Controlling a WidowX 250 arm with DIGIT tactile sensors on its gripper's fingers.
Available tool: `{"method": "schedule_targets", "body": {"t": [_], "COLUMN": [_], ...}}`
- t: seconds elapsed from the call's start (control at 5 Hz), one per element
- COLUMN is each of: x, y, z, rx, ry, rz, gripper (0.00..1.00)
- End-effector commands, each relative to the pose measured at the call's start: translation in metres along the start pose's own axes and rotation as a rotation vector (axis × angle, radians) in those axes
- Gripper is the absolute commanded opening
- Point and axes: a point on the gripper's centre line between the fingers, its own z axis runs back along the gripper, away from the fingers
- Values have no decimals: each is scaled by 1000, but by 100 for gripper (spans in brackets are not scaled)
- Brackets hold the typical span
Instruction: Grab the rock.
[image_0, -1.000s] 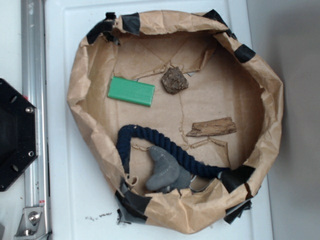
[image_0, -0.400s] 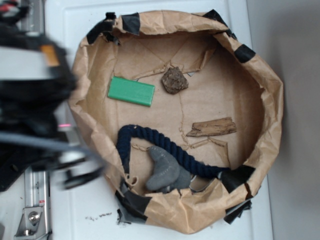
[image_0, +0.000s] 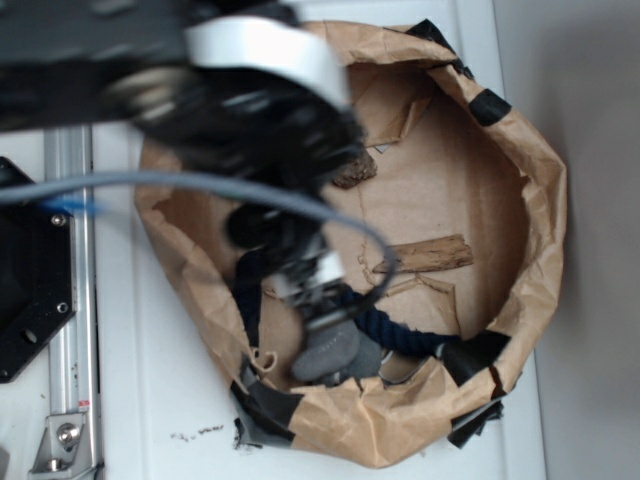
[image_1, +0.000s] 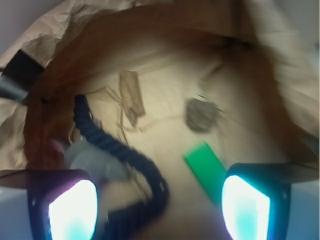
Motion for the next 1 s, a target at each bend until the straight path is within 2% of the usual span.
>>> {"method": "schedule_targets", "body": {"t": [0.0, 0.4, 0.6, 0.8], "x": [9, 9, 26, 29], "y": [3, 3, 16, 23], "z": [14, 14, -35, -63], "rx": [-7, -7, 6, 17], "ry": [-60, -60, -65, -33], "rz": [10, 10, -11, -47], "gripper": [100, 100, 100, 100]}}
